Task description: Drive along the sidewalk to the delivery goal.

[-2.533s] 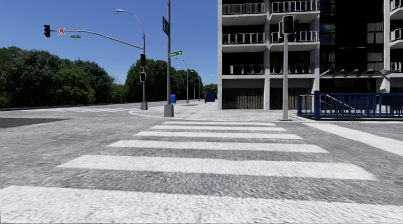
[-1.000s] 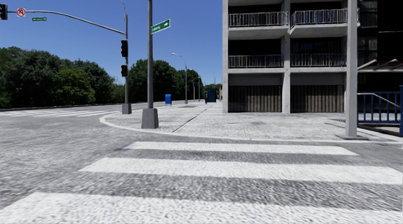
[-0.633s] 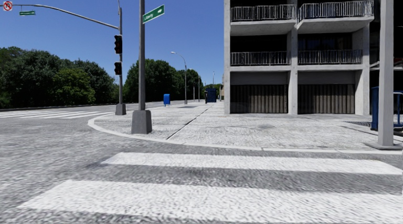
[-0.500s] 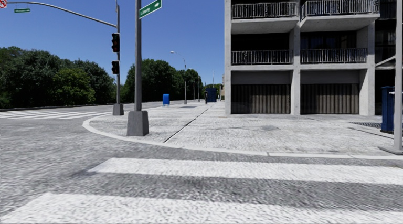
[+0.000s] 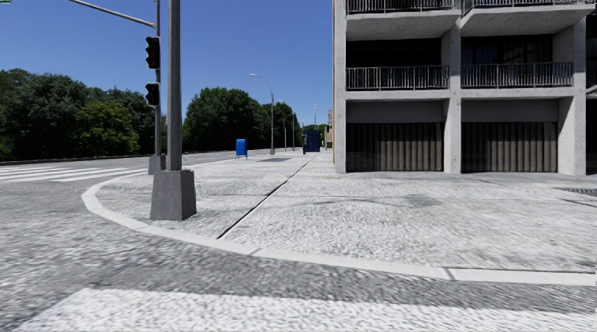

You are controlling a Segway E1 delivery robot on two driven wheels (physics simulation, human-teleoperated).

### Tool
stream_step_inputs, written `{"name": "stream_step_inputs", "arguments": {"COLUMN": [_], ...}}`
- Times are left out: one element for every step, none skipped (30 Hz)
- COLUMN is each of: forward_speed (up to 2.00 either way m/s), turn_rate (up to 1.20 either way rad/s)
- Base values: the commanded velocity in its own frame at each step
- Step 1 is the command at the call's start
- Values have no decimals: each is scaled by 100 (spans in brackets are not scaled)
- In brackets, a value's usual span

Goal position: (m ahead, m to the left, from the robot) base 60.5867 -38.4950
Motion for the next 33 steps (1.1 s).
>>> {"name": "stream_step_inputs", "arguments": {"forward_speed": [200, 200, 200, 200, 200, 200, 200, 200, 200, 200, 200, 200, 200, 200, 200, 200, 200, 200, 200, 199, 190, 172, 172, 160, 147, 140, 137, 137, 136, 136, 136, 136, 136], "turn_rate": [-18, -18, -19, -19, -17, 0, 0, 0, 0, 0, 0, 0, 0, 0, 0, 0, 0, 0, 0, 0, 0, 0, 0, 0, 0, 0, 0, 0, 0, 0, 0, 0, 0]}}
